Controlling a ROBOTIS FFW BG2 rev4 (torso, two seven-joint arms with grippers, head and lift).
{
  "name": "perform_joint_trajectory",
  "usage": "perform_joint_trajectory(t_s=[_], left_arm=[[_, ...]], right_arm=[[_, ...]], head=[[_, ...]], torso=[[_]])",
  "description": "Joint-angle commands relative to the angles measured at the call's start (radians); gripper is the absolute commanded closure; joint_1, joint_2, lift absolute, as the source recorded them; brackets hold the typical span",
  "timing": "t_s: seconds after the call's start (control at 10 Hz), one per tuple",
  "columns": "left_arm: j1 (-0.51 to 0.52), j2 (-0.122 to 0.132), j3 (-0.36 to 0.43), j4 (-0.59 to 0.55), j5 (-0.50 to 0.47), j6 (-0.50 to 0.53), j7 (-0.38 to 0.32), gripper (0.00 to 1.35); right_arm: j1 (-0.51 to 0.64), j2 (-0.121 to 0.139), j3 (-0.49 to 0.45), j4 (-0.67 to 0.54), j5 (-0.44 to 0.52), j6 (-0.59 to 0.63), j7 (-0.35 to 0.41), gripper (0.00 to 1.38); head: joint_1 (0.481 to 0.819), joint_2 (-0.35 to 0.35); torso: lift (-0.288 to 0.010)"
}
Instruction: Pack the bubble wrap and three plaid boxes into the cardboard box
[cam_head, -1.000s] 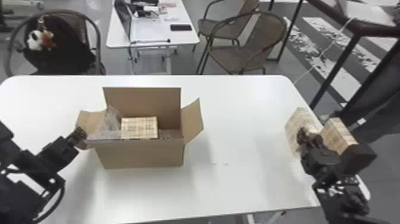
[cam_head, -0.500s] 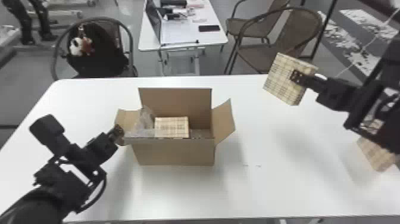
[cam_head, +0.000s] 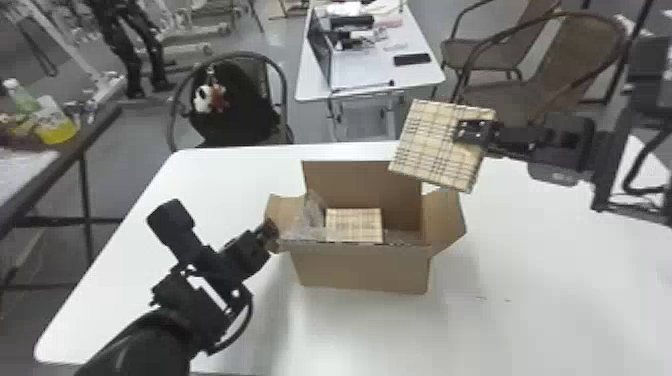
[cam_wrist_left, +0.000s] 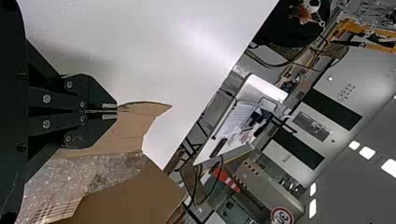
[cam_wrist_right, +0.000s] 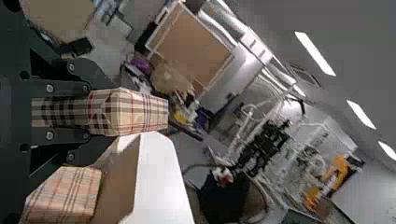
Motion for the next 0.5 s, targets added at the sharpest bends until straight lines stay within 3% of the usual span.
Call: perform_joint_trajectory(t_s=[0.0, 0.2, 0.4], left_arm=[[-0.011, -0.003, -0.012, 0.007, -0.004, 0.0, 0.0, 1.22], [-0.016, -0.003, -0.022, 0.014, -0.006, 0.0, 0.0, 1.22], [-0.019, -0.003, -0.028, 0.017, -0.009, 0.0, 0.0, 1.22]], right_arm=[[-0.095, 0.044, 0.113, 0.222, 0.023, -0.015, 0.115, 0.96], [-0.187, 0.09, 0.186, 0.458, 0.085, -0.027, 0.249, 0.96], [-0.269, 0.109, 0.268, 0.637, 0.175, -0.03, 0.422, 0.96]], head=[[0.654, 0.228], [0.654, 0.27], [0.665, 0.281]], torso=[[-0.148], [-0.148], [-0.148]])
